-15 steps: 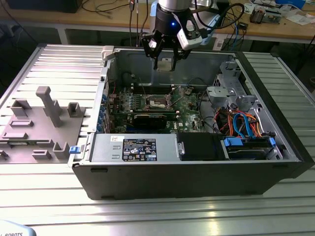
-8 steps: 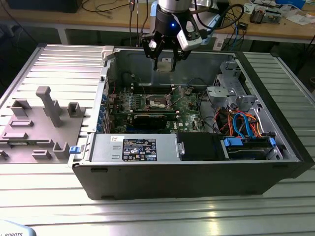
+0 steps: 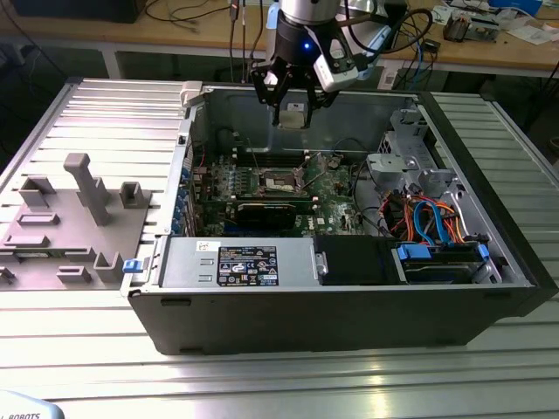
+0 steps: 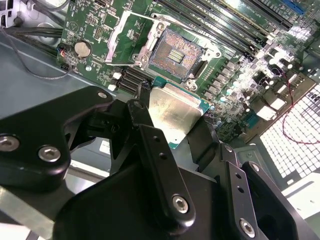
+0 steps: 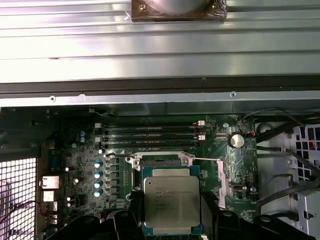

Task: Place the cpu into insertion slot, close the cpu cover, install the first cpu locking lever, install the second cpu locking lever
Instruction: 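Place the cpu into insertion slot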

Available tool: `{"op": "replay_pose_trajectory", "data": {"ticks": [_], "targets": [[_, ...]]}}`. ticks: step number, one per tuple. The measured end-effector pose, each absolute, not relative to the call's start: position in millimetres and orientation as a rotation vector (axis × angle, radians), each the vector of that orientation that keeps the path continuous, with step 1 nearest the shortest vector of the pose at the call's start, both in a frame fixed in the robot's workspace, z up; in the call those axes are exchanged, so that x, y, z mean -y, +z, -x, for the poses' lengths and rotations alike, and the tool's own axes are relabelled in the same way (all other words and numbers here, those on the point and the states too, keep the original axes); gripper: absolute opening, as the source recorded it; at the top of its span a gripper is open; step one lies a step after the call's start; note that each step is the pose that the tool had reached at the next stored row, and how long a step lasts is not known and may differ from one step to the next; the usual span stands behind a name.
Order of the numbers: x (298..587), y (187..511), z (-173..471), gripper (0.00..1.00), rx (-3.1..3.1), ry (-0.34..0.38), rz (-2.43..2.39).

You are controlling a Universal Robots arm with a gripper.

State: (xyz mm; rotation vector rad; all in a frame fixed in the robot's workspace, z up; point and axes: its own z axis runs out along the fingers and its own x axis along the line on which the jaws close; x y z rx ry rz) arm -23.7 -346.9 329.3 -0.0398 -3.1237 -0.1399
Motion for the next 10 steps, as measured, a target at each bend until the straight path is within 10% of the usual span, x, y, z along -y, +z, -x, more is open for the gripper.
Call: {"op": "replay_pose_trajectory", "data": {"ticks": [10], "targets": [[346.9, 326.6, 23.7, 0.54, 3.124, -0.140, 0.040]]}}
